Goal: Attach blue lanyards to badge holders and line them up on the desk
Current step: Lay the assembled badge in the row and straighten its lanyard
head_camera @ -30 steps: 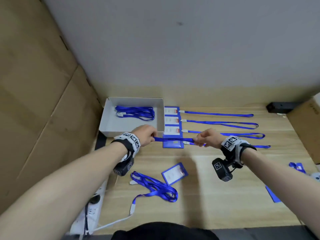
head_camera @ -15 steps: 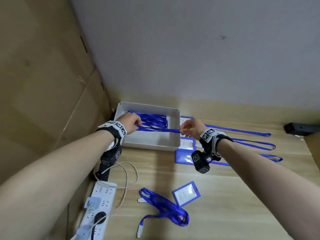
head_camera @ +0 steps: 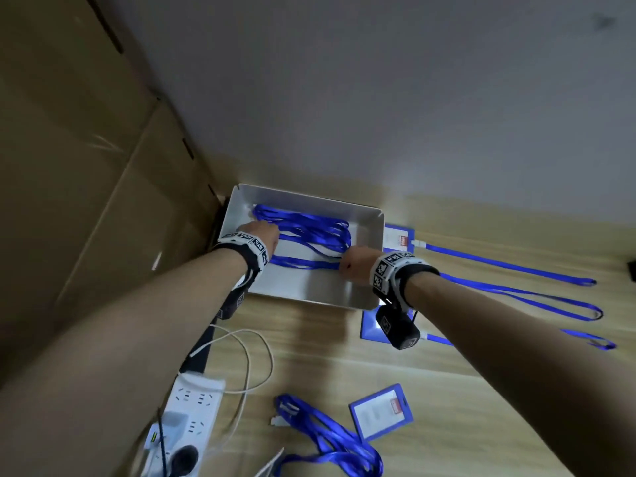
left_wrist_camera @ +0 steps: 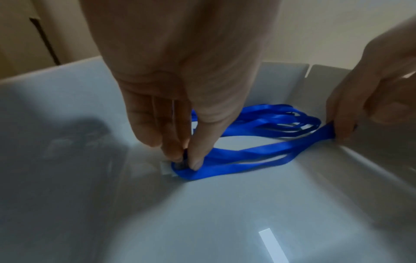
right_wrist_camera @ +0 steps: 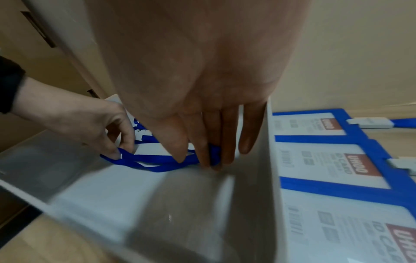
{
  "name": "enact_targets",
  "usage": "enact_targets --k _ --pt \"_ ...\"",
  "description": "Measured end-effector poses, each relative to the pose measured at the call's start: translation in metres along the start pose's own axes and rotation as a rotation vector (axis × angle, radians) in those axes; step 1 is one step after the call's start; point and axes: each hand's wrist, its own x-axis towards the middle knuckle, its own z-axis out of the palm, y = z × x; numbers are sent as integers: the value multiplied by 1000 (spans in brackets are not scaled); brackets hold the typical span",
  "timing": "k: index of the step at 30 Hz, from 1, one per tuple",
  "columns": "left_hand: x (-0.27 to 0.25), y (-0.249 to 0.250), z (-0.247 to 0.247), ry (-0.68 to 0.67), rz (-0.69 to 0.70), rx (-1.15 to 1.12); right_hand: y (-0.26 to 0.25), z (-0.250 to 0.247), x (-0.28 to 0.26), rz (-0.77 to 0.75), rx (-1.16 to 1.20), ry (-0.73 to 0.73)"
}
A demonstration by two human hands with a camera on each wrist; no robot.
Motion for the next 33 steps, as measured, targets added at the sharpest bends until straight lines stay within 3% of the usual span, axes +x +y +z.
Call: enact_targets --k 4,10,14,17,19,24,28,33 --pt "19 -5 -3 16 -23 -30 5 -3 22 -25 -87 -18" --pt "32 -9 -13 143 -49 -22 11 -13 38 -68 -95 39" --pt "28 -2 -14 136 -61 18 15 -6 36 -116 -92 59" --pt "13 10 -17 142 -47 33 14 -5 5 -147 -15 139" --pt "2 22 -22 186 -22 4 17 -5 -14 -208 87 268" --pt "-49 64 -24 399 89 -193 26 18 -86 -297 314 496" --pt "-98 105 1 530 178 -347 30 62 -143 -213 343 442" --pt "-142 126 57 351 259 -339 28 129 -169 -175 263 241"
